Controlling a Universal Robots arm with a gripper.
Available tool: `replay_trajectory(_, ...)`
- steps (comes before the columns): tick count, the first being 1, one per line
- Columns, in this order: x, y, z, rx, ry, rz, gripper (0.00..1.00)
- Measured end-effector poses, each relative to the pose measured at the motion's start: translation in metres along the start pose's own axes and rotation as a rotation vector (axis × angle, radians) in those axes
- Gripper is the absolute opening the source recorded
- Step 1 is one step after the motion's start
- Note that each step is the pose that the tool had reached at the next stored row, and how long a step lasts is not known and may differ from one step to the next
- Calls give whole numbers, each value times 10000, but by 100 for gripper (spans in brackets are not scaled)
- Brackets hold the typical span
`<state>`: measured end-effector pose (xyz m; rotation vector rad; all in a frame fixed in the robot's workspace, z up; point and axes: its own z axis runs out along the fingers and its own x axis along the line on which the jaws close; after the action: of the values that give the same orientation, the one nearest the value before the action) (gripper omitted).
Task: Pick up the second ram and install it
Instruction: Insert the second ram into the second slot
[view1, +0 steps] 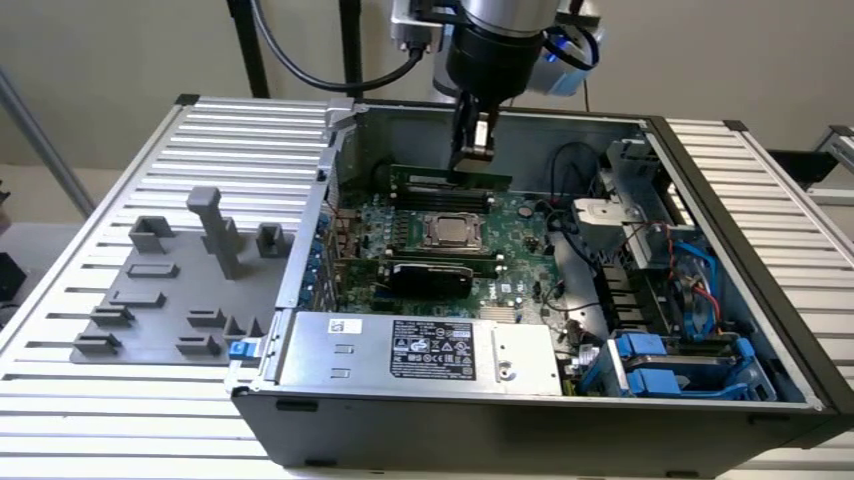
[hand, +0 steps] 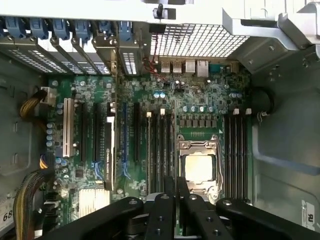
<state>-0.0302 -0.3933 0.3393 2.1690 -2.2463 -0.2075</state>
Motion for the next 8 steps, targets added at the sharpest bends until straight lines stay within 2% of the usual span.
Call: replay_trajectory(8, -70, -71, 115, 24, -6, 118, 0)
